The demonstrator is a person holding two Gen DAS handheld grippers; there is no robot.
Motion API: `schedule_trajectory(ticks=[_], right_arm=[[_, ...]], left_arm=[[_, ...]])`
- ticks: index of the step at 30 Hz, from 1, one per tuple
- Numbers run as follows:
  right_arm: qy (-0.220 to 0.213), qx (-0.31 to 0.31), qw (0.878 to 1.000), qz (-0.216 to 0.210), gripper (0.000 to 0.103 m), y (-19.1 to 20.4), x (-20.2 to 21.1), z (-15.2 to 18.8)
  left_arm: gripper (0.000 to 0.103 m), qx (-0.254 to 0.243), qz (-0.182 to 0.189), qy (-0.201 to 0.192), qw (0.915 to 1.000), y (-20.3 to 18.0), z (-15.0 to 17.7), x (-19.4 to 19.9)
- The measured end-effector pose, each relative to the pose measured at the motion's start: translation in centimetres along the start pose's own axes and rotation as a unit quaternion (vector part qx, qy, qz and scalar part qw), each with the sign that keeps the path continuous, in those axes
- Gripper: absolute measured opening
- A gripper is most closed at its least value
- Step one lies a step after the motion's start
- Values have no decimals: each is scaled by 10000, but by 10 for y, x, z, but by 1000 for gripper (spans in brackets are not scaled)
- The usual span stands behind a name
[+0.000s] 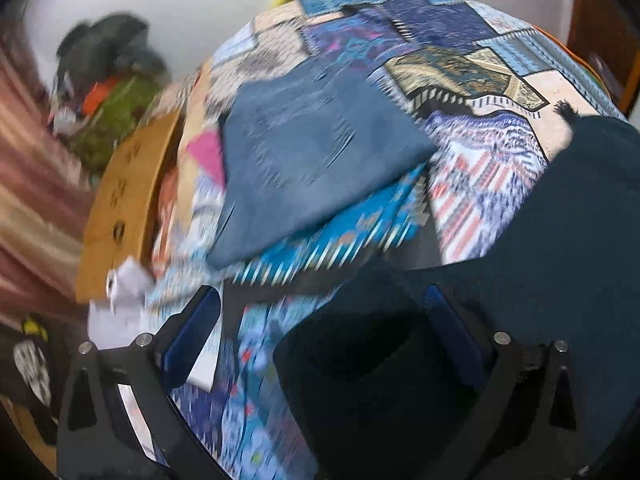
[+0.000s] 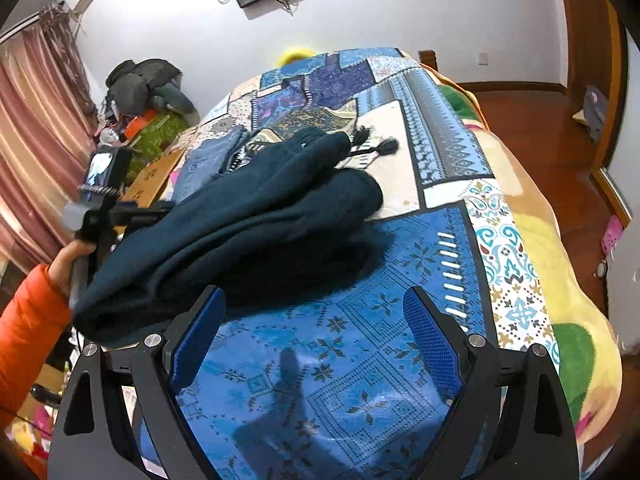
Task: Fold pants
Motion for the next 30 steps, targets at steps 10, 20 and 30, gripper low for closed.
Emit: schedule_trajectory(ticks=[10, 20, 30], right_arm=[[-5, 384, 9984, -408, 89, 46, -6, 2], [170, 373, 9988, -284, 89, 43, -28, 10], [481, 268, 9981, -281, 88, 22, -42, 21]], left_arm=[[103, 500, 605, -115, 9968, -11, 75, 66], [103, 809, 1882, -199, 9786, -69, 69, 80], [103, 469, 1690, -578, 9828, -44, 94, 92]])
Point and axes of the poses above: each gripper's, at about its wrist camera, not at the fingertips, and x roughly against the way its jaws point, y to its left, z to its underside, the point moved 8 cm from there along -x, roughly the way its jaws point, and after that the axes turned 8 degrees about -x, right-handed, at the moved point
